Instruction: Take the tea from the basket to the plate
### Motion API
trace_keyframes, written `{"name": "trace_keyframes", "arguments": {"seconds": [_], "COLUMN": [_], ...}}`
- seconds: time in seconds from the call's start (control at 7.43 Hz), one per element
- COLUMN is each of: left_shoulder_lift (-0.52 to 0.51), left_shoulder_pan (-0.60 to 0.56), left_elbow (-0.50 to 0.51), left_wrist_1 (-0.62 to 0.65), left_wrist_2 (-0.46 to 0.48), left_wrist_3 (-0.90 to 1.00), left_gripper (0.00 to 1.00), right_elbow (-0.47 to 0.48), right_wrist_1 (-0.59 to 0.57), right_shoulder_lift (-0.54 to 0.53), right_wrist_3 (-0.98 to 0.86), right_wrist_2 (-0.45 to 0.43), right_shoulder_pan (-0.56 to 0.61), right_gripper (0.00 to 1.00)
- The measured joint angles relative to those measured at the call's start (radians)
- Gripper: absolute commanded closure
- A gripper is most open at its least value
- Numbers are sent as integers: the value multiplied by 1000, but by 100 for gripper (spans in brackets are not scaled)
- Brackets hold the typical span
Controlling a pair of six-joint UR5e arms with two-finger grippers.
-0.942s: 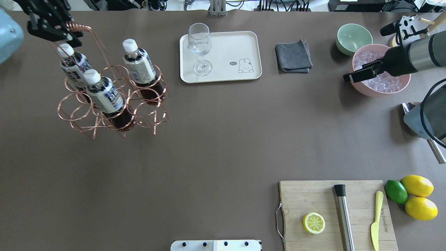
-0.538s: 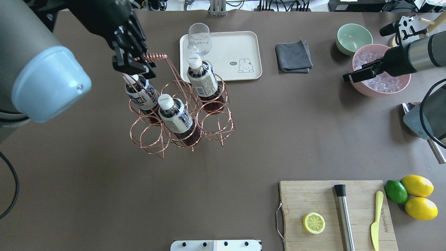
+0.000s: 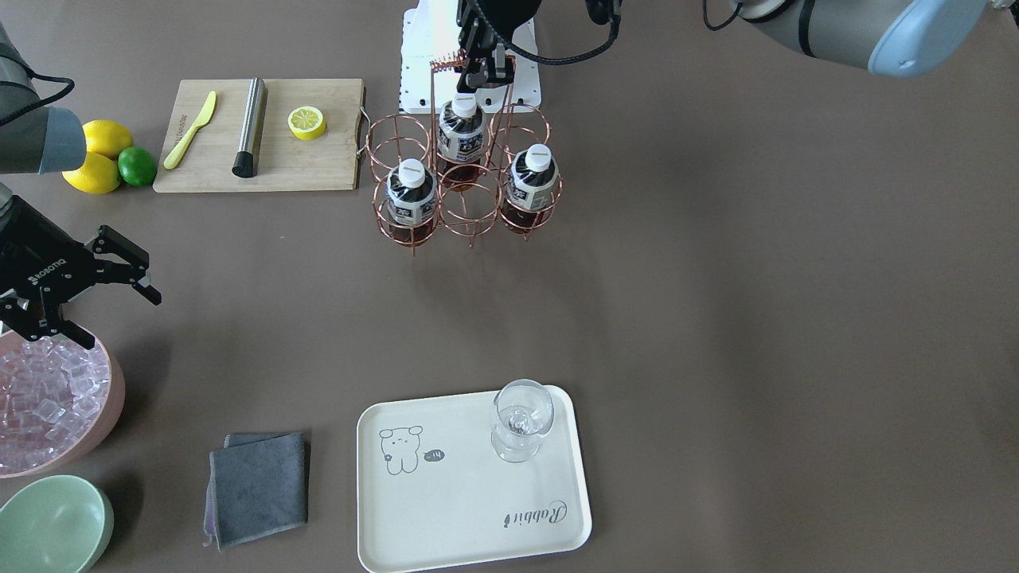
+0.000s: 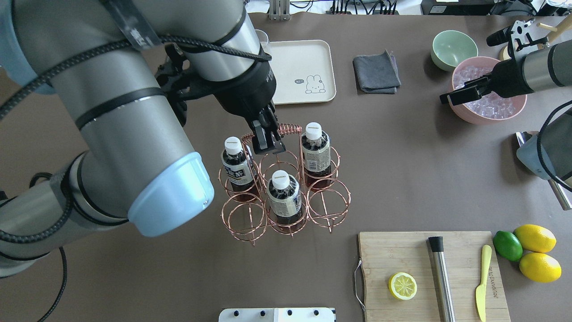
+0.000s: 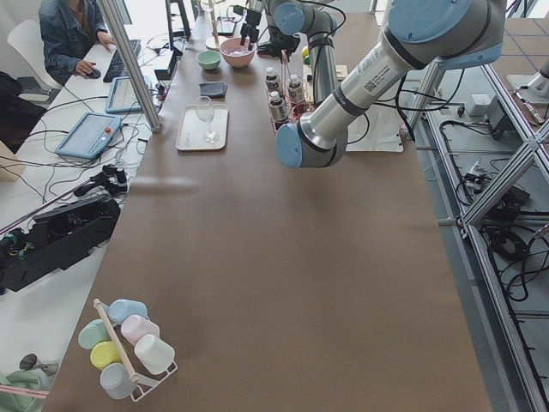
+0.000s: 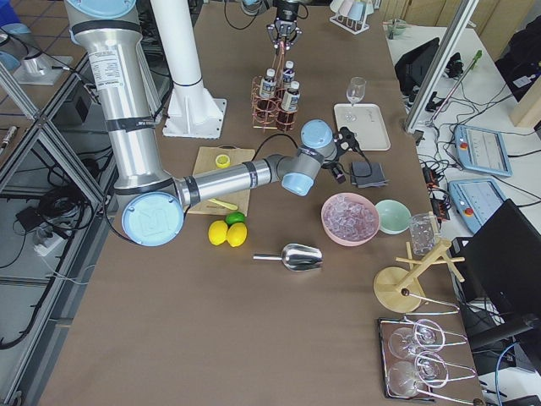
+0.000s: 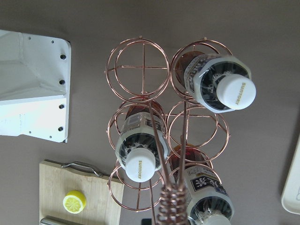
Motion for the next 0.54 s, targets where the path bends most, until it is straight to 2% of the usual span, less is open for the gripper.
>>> {"name": "trace_keyframes", "arguments": {"seconds": [0.13,0.54], "left_shoulder_lift": [22,101], "left_shoulder_pan": [45,70], "left_elbow": [-9,-83], "left_wrist_1": [-41,-72], "left_wrist_2": [48,93], "left_wrist_3": [-26,-54], "left_gripper": [100,100], "right_elbow": [0,0], "right_wrist_1": [0,1], "right_shoulder_lift": [0,3], "right_wrist_3": [0,-1], "right_wrist_2": [-1,-13], "right_shoulder_pan": [-2,-17], "right_gripper": [0,0]}}
